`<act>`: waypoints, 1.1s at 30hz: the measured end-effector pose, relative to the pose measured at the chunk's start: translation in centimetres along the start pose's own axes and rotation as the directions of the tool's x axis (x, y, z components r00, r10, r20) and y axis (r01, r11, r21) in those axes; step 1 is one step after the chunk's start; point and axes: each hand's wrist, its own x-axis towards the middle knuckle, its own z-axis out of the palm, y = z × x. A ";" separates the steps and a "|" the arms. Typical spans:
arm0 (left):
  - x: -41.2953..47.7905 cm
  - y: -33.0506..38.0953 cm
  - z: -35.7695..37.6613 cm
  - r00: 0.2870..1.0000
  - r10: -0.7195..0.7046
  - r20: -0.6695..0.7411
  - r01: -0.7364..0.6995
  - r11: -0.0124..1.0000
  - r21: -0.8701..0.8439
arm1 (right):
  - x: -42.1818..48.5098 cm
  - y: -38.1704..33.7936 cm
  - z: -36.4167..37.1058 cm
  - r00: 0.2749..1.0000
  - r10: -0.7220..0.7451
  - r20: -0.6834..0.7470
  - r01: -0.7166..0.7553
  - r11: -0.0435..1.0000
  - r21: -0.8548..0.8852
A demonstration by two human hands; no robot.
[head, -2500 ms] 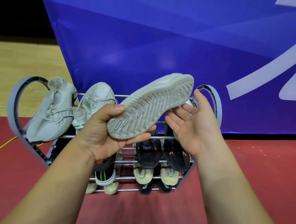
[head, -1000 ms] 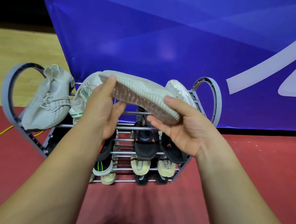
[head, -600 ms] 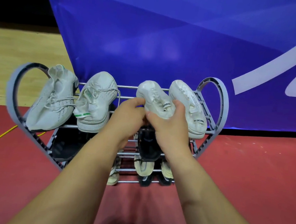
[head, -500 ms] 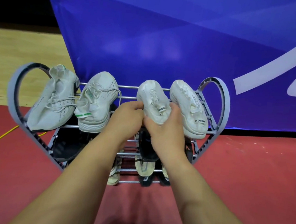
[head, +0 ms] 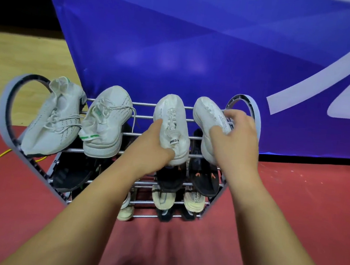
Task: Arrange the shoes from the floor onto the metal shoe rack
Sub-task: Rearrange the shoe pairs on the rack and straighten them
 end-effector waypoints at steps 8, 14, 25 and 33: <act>0.6 -1.2 2.0 0.993 0.110 -0.038 -0.106 0.991 0.085 | -0.3 4.1 0.6 0.949 0.181 0.259 -0.164 0.983 -0.085; 1.2 -1.2 2.7 0.983 0.158 -0.090 -0.152 0.986 0.073 | -0.2 4.8 0.7 0.962 0.138 0.236 -0.127 0.990 -0.061; 1.8 -0.4 4.3 0.975 0.187 -0.121 -0.178 0.980 0.085 | -0.2 4.8 0.7 0.960 0.112 0.256 -0.117 0.993 0.002; 1.1 -0.2 4.0 0.984 0.176 -0.035 -0.170 0.976 0.134 | -0.3 3.0 0.5 0.959 0.135 0.248 -0.117 0.990 -0.084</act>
